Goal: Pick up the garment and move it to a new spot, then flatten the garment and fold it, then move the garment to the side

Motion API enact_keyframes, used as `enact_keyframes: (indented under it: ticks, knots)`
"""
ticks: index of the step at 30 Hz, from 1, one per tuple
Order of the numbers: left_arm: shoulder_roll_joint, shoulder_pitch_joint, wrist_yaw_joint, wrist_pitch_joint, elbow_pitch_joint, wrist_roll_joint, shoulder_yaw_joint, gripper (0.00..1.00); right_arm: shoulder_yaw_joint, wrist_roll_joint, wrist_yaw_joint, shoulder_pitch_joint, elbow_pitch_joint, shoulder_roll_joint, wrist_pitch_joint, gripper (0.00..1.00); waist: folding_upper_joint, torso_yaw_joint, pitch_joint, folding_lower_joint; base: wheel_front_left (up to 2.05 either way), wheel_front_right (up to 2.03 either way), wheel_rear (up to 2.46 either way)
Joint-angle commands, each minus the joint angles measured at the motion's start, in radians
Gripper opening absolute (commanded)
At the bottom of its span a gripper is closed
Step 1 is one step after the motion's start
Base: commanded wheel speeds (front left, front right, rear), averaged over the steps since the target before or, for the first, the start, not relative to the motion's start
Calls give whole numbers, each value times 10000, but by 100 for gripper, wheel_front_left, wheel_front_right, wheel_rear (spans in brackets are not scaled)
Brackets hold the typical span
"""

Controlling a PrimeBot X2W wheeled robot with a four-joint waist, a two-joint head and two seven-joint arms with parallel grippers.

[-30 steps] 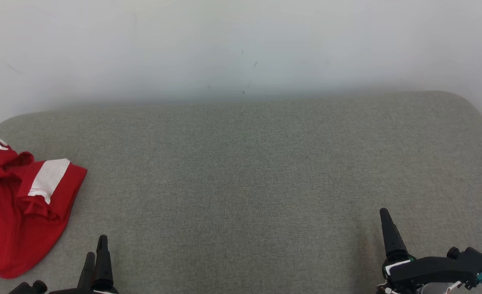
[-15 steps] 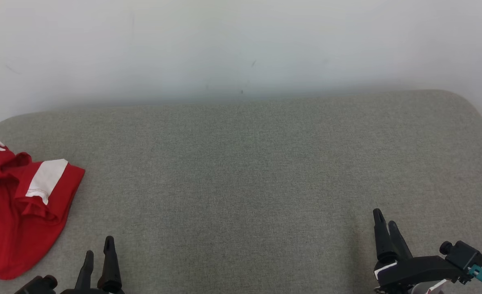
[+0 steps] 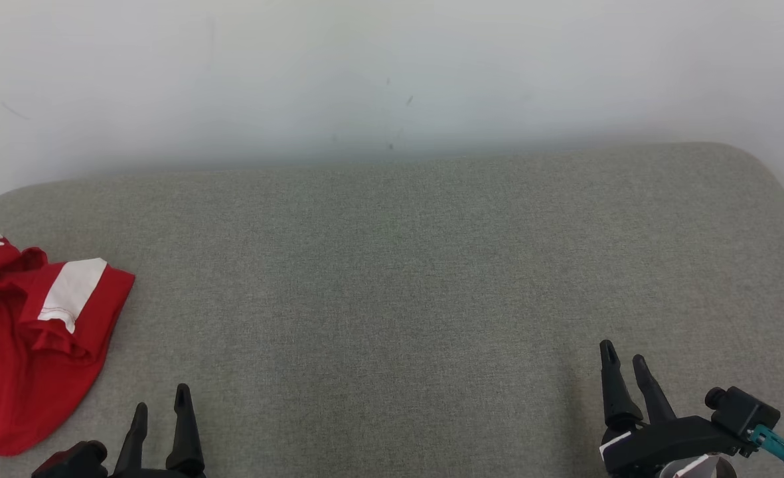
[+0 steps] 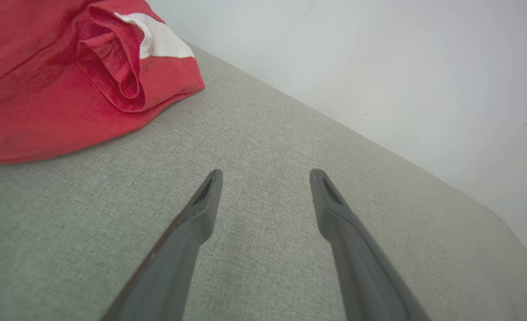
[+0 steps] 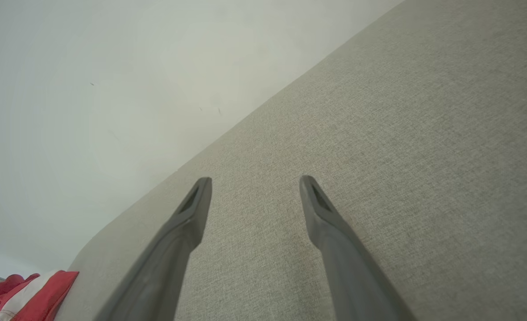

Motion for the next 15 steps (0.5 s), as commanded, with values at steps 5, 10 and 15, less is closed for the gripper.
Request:
enact_keyframes:
  ticks: [5,10,15]
  knots:
    - [98,-68,87,-225,-170,752,-104,100,70,-724,-11,-211,43,-83,-211,100,0,-14,14,0,0,0,0]
    - [115,-27,121,-325,-179,1152,-143,100,90,-1150,-12,-231,93,-103,-322,100,0,-25,25,0,0,0,0]
    - [120,-22,176,-446,-173,1628,-183,100,26,-1461,-13,-275,178,-60,-440,100,0,-29,41,0,0,0,0]
